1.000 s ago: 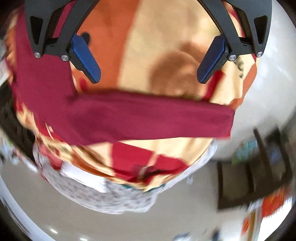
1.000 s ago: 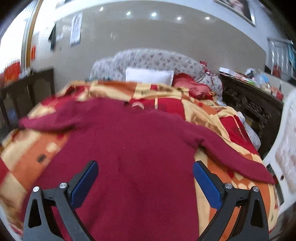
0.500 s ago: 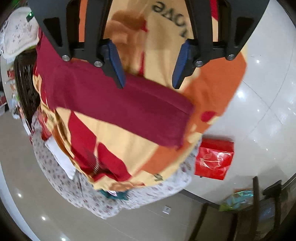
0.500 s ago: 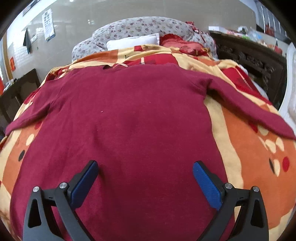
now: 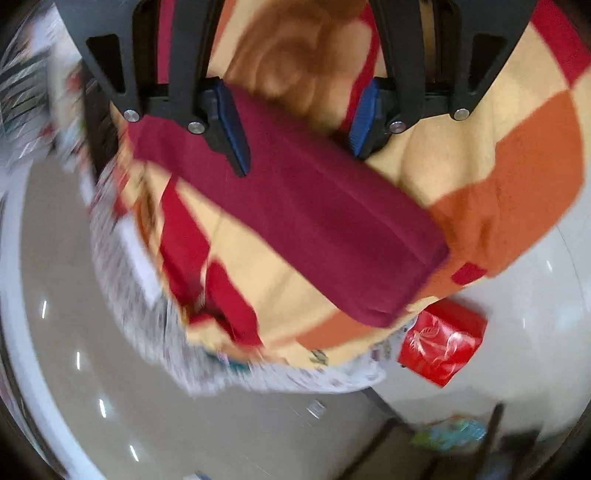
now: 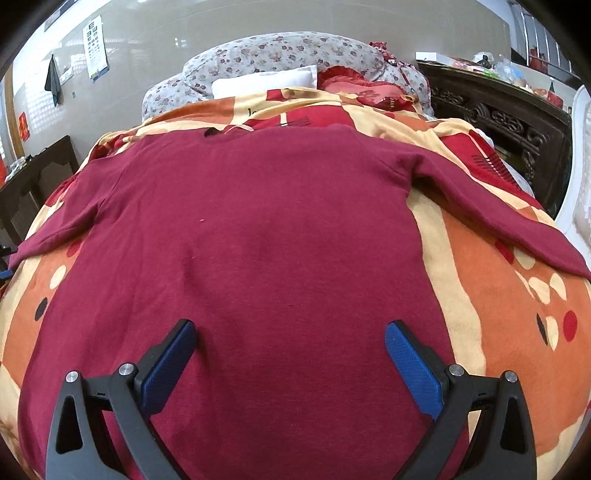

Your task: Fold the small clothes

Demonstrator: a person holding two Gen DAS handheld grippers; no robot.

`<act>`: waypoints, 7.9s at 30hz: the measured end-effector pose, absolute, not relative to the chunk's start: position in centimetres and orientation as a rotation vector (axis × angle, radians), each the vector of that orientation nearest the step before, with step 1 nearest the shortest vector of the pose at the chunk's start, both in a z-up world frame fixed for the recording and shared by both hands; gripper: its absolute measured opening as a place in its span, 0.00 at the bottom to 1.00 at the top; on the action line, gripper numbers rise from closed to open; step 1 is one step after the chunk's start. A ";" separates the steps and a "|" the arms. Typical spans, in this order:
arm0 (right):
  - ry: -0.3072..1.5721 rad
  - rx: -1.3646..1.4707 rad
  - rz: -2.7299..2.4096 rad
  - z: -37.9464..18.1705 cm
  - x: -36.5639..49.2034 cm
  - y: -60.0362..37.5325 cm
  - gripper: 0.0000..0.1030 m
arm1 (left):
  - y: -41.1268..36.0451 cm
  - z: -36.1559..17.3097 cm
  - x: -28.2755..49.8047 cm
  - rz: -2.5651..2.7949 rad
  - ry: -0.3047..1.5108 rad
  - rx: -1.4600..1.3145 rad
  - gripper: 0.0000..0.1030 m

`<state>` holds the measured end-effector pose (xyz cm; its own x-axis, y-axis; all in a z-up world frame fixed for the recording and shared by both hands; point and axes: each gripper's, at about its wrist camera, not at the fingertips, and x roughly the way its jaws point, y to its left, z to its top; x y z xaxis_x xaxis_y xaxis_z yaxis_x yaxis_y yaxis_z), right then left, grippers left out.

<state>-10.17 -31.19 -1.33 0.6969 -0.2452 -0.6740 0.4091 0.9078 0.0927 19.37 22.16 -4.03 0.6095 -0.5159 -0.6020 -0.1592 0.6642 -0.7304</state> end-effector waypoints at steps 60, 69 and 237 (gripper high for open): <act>0.617 0.255 -0.449 -0.9 -15.2 -32.0 1.00 | -20.2 3.3 11.3 -0.742 0.818 -0.101 0.60; 0.624 0.260 -0.431 -1.1 -15.6 -31.8 1.00 | -14.7 -2.2 17.0 -0.533 0.967 -0.104 0.03; 0.695 0.241 -0.349 -0.6 -9.0 -38.3 0.76 | -14.0 -0.8 16.4 -0.805 1.100 -0.456 0.78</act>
<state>-8.98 -38.31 -0.56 0.7140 -0.2321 -0.6606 0.3908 0.9149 0.1009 16.40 -14.02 -0.79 0.2206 -0.7654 -0.6045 0.3442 0.6410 -0.6860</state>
